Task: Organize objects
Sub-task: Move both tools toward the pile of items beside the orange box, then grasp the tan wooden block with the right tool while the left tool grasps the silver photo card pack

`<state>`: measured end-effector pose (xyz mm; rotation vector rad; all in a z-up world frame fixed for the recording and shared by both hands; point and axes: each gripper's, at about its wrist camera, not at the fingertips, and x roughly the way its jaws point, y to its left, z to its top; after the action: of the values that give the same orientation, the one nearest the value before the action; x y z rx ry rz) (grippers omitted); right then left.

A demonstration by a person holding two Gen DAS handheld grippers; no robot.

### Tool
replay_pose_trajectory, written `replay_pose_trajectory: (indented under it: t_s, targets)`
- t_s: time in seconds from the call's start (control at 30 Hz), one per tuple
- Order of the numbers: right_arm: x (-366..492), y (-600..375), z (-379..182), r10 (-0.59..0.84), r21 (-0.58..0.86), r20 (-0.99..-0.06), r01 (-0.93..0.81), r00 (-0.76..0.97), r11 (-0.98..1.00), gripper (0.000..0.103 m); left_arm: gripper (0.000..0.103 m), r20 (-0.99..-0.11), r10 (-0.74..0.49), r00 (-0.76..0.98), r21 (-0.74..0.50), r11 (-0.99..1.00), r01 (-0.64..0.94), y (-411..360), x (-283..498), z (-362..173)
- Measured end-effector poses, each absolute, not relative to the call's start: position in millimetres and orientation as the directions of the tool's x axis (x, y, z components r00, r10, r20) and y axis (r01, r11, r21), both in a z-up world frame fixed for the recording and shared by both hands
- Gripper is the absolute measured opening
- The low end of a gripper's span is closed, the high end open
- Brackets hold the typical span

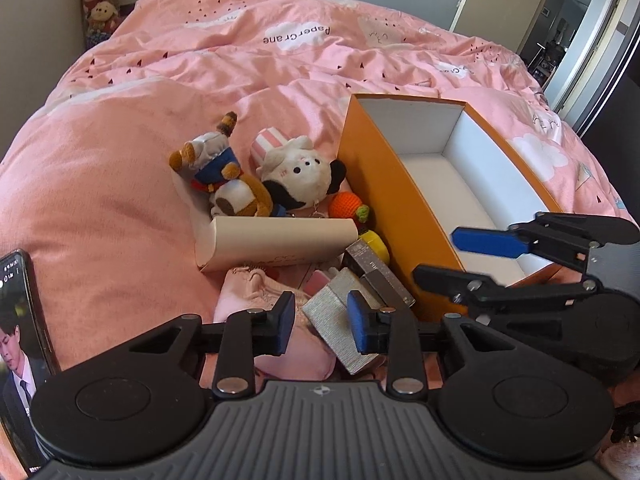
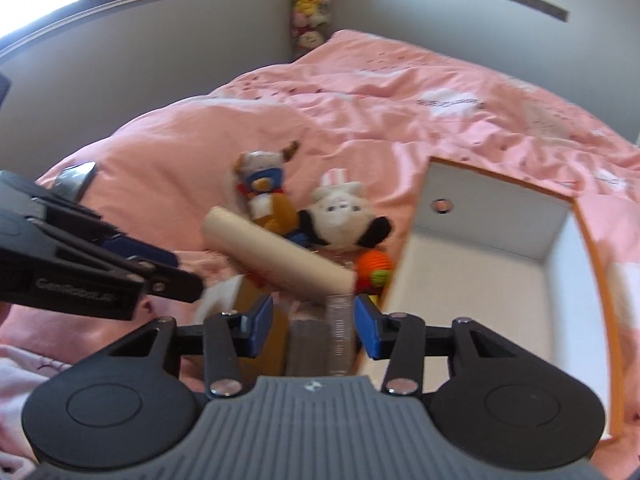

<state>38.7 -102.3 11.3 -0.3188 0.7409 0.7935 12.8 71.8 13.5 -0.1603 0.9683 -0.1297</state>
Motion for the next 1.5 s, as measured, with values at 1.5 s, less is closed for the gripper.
replay_pose_trajectory:
  t_s: [1.5]
  targets:
    - [57.4,-91.0,-10.7,0.444,0.090,-0.857,-0.773,0.261,0.628,0.048,0.024,-0.843,-0.275,0.462,-0.288,0.957,0.043,71.0,17.7,-6.8]
